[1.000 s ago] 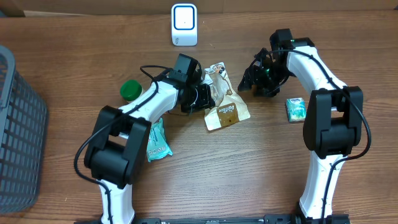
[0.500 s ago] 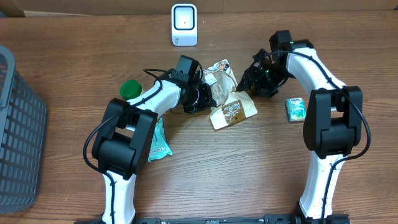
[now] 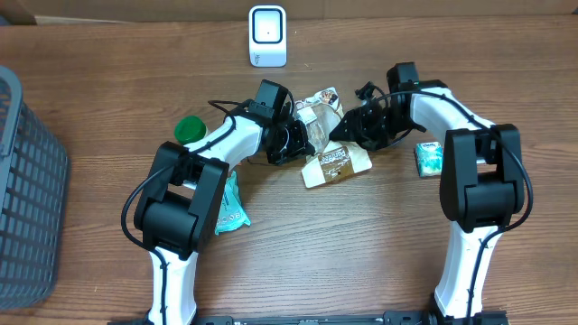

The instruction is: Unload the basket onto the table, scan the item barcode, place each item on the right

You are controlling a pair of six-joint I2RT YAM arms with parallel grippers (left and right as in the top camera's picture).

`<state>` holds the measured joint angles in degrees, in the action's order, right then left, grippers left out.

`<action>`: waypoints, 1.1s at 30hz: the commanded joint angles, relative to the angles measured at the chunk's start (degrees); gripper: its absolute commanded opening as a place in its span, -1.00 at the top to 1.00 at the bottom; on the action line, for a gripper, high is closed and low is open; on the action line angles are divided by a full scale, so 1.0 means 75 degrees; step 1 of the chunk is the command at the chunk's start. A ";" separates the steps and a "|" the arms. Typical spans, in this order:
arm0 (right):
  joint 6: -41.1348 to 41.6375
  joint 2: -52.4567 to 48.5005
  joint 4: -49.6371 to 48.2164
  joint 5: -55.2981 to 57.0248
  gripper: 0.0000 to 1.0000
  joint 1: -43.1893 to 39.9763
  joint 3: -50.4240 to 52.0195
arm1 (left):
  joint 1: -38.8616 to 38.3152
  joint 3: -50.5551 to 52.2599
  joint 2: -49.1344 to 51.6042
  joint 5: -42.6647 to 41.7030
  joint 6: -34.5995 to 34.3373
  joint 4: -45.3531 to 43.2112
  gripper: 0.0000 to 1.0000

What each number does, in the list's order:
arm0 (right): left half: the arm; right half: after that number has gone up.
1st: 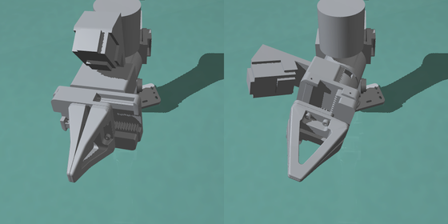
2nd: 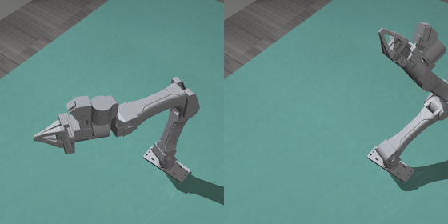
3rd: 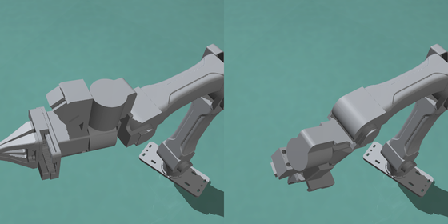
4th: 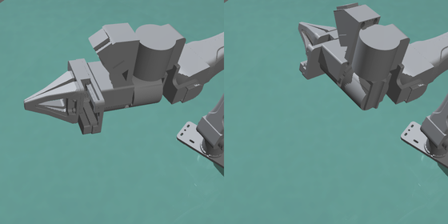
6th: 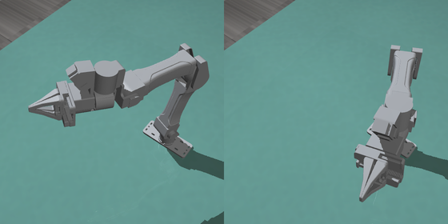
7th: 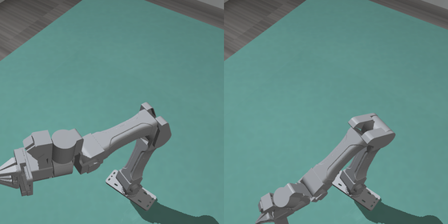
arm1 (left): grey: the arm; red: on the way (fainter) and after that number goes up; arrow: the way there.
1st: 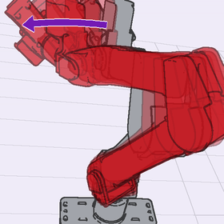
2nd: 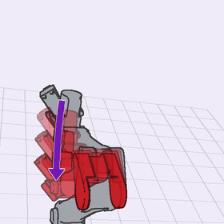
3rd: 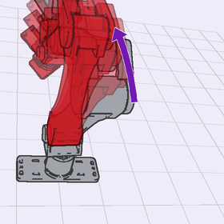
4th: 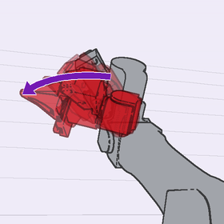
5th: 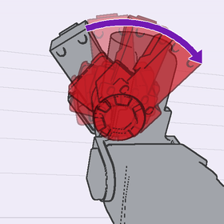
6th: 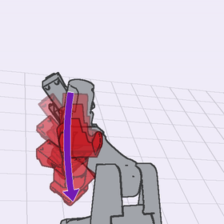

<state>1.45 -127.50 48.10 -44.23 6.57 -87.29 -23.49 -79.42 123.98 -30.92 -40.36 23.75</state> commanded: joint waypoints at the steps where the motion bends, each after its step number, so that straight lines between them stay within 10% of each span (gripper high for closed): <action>1: -0.0236 -0.0076 -0.0012 -0.0079 -0.14 0.0487 0.0245 | -0.0020 0.0306 0.0717 0.0720 -0.0111 0.0204 0.92; 10: -0.0169 -0.0076 -0.0111 -0.0064 0.37 0.0734 0.0245 | -0.0020 0.0306 0.0717 0.0720 -0.0108 0.0286 0.91; 19: -0.0242 -0.0076 0.0256 -0.0058 0.48 0.0160 0.0239 | 0.0047 0.0306 0.0717 0.0839 -0.0102 0.0344 0.92; 23: -0.0265 -0.0076 0.0495 -0.0061 0.92 -0.0172 0.0236 | 0.0248 0.0306 0.0717 0.0988 0.0023 0.0431 0.92; 33: -0.1317 0.0157 0.1649 -0.0251 0.92 -0.0286 -0.0306 | 0.1000 -0.0076 0.0239 0.0959 0.0895 0.1215 0.92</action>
<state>-3.66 -127.57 58.59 -45.63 4.01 -86.54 -18.94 -80.49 124.05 -31.92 -38.52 28.71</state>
